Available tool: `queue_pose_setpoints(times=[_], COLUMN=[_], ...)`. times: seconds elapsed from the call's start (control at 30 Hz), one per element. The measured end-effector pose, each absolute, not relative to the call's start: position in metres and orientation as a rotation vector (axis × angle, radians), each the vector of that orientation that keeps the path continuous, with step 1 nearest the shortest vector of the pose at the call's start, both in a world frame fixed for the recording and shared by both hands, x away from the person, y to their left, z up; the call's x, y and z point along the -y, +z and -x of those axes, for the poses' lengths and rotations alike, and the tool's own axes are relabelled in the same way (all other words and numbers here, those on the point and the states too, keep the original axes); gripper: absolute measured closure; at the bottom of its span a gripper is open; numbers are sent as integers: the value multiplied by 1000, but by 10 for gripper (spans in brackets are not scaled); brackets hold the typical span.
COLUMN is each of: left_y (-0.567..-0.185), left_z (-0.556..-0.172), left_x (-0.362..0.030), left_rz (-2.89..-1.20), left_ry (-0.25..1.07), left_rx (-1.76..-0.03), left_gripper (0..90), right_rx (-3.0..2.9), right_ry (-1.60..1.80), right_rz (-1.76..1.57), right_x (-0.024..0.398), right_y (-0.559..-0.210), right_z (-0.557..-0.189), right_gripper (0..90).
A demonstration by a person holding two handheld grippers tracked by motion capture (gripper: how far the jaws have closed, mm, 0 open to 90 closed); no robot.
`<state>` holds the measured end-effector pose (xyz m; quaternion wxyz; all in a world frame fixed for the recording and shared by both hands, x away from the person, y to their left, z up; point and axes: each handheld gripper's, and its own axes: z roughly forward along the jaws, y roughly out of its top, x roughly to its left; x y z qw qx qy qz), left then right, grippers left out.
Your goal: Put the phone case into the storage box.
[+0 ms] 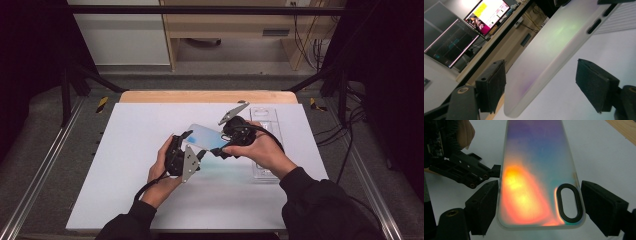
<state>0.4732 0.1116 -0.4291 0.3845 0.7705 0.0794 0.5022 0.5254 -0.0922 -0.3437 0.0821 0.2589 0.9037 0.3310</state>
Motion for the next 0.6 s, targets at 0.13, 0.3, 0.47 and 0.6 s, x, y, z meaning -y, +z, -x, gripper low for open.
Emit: queue_pose_setpoints(times=[0.13, 0.3, 0.47, 0.6], left_y=[-427, -427, -427, -426], left_z=[-472, -470, -467, -466], left_x=[-108, -107, -105, -105], left_rz=[-1964, -1964, -1960, -1949], left_ry=[1309, 1335, 1353, 1362], left_rx=[-171, -150, -124, -115], left_gripper=[289, 365, 453, 508], right_rx=[-2713, -2723, -2722, -2725], right_ry=[968, 954, 959, 954], right_rz=[-775, -788, -801, -808], right_x=[92, 92, 92, 93], right_y=[-345, -344, -342, -340], right_z=[-526, -524, -525, -524], right_gripper=[178, 178, 177, 177])
